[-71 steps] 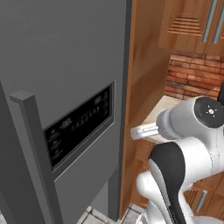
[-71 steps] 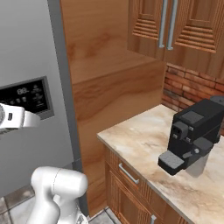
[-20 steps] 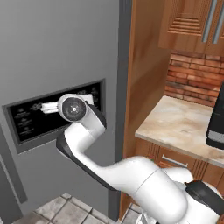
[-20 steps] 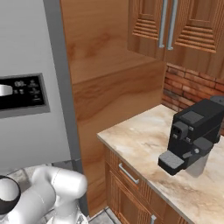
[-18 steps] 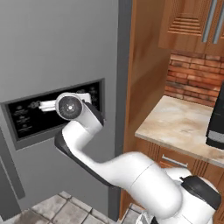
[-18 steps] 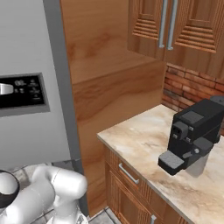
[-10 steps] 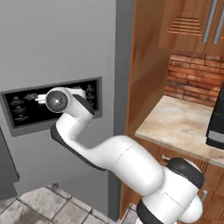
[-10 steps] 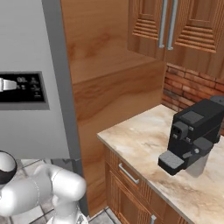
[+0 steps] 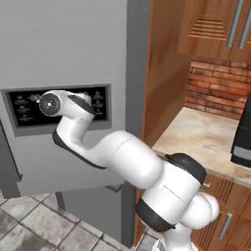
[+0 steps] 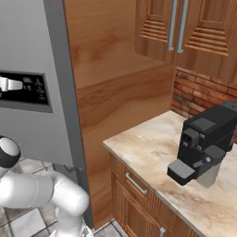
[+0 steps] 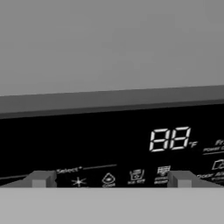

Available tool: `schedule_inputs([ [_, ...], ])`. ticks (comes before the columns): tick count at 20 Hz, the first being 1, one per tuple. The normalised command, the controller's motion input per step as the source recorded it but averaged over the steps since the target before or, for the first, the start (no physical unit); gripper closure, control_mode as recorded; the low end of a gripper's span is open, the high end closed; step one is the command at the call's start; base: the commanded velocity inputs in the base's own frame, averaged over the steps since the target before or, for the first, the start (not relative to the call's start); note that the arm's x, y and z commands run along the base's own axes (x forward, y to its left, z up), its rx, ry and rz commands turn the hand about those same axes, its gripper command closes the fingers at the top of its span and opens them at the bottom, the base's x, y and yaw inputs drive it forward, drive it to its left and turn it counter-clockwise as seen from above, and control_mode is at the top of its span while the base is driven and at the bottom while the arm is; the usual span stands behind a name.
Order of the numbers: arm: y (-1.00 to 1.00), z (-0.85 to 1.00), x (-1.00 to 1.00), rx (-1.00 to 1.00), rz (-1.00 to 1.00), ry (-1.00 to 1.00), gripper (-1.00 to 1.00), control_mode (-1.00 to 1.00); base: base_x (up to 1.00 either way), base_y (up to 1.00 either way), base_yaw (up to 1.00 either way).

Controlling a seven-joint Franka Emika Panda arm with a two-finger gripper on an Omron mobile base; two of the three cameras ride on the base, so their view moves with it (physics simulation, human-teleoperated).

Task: Place the steak on the counter behind the older steak on the same shelf of the fridge to maintain FIFO order. Close the fridge door when finished.

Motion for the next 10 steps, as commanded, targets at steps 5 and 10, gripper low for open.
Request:
schedule_inputs([
  [5,0.00,0.00,0.63,0.00,-0.16,-0.01,-1.00,-1.00,0.00,0.00,0.00],
  [10,0.00,0.00,0.52,0.00,-0.16,-0.03,-1.00,-1.00,0.00,0.00,0.00],
])
